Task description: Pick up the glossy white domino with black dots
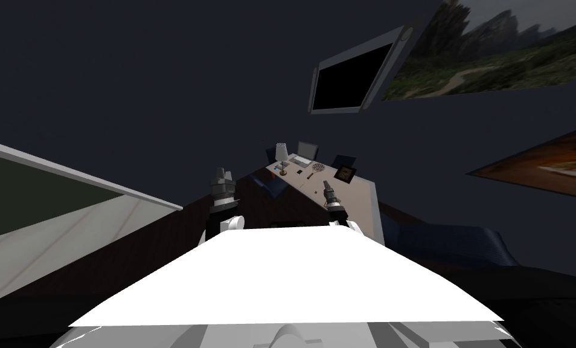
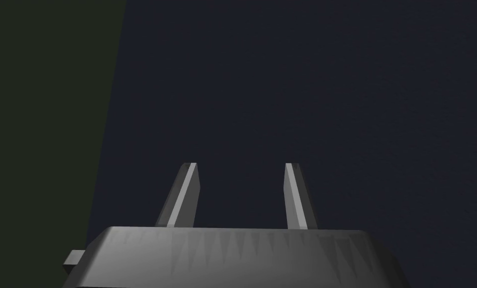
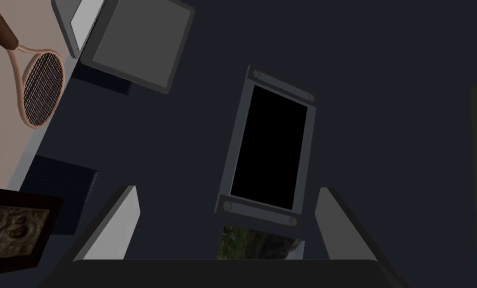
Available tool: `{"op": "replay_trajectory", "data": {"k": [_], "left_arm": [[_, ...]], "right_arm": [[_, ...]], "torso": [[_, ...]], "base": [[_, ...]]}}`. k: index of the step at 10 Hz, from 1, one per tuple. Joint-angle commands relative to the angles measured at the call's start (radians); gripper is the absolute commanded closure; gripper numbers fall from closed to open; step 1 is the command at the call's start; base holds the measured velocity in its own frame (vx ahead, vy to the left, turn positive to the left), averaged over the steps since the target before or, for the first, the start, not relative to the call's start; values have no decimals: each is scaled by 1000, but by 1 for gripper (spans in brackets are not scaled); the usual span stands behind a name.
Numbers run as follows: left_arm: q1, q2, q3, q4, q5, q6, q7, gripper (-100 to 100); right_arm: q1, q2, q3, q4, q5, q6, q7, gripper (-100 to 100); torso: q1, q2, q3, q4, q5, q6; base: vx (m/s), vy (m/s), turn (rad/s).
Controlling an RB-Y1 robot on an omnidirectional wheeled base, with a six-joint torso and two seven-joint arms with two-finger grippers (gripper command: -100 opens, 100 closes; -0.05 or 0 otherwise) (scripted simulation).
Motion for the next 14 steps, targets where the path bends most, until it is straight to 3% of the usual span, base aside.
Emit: {"op": "replay_trajectory", "data": {"k": [1,2,5,6,7,8,9,10,11,12,14], "left_arm": [[0,0,0,0,0,0,0,0],[0,0,0,0,0,0,0,0],[0,0,0,0,0,0,0,0],[0,0,0,0,0,0,0,0],[0,0,0,0,0,0,0,0],[0,0,0,0,0,0,0,0],[0,0,0,0,0,0,0,0],[0,0,0,0,0,0,0,0],[0,0,0,0,0,0,0,0],[0,0,0,0,0,0,0,0],[0,0,0,0,0,0,0,0]], "right_arm": [[0,-11,-4,3,22,50,-15,-100],[-2,-11,-10,44,65,76,-31,-100],[-4,-12,-15,85,109,136,-47,-100],[-8,-12,-18,124,154,169,-62,-100],[-8,-12,-18,129,154,181,-62,-100],[-12,-12,-21,161,198,223,-78,-100],[-12,-12,-21,173,199,225,-78,-100],[-18,-12,-23,217,243,264,-93,-100],[-18,-12,-23,218,246,270,-93,-100],[-25,-12,-24,253,288,312,-108,-100],[-25,-12,-24,264,292,315,-108,-100]], "torso": [[0,0,0,0,0,0],[-1,1,0,0,0,0],[-1,0,0,0,0,0],[-2,0,0,0,0,0],[-2,0,0,0,0,0],[-2,0,0,0,0,0],[-1,0,0,0,0,0],[-2,0,0,0,0,0],[-2,0,0,0,0,0],[-2,0,0,0,0,0],[-2,0,0,0,0,0]], "base": [[18,39,11],[24,38,35],[25,35,26],[27,34,45],[24,31,24],[34,38,66],[33,27,23],[41,32,48],[33,29,27],[33,33,67],[19,14,21]]}}
